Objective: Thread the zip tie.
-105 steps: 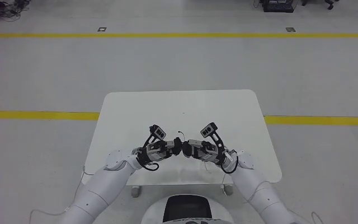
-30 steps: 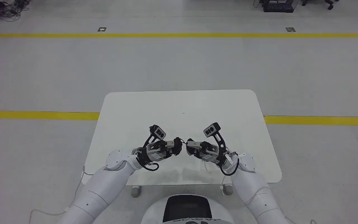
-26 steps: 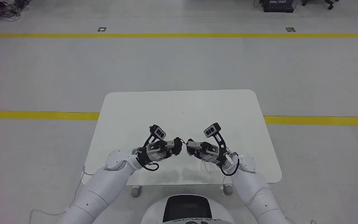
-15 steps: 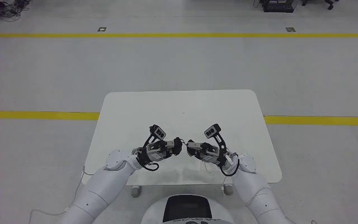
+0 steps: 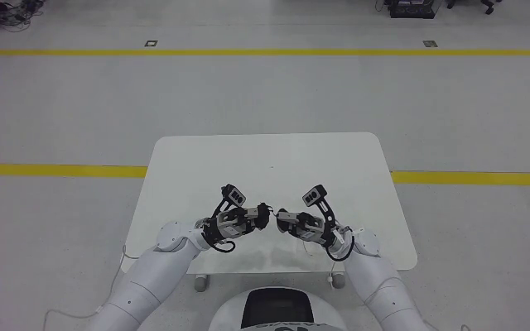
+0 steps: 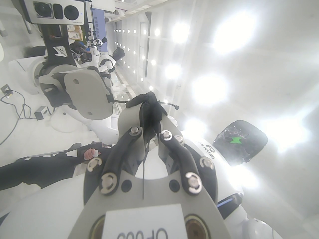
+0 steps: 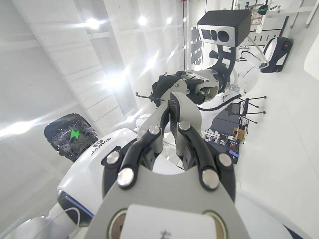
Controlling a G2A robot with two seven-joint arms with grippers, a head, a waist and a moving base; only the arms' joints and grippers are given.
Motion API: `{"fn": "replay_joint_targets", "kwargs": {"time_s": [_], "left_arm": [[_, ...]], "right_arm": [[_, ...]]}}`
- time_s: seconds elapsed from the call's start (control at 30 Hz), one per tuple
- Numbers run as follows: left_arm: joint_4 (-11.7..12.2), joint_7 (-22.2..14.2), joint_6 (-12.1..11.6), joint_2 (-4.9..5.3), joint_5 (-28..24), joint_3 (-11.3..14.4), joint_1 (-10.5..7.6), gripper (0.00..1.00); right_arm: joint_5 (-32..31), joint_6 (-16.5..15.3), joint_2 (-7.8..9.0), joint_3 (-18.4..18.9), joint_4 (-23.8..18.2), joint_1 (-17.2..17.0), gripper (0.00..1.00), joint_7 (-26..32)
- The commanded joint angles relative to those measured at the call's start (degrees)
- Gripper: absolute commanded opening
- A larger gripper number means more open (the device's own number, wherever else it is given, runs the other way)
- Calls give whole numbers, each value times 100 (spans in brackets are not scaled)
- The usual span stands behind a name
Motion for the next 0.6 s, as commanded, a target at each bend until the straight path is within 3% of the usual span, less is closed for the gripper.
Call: {"fn": "replay_joint_targets", "kwargs": {"time_s": [0.0, 0.57], "left_arm": [[0, 0, 0, 0, 0, 0, 0, 0], [0, 0, 0, 0, 0, 0, 0, 0]], "right_arm": [[-9, 0, 0, -4, 17, 9, 0, 0], [-142, 0, -2, 15, 137, 38, 0, 0]]}}
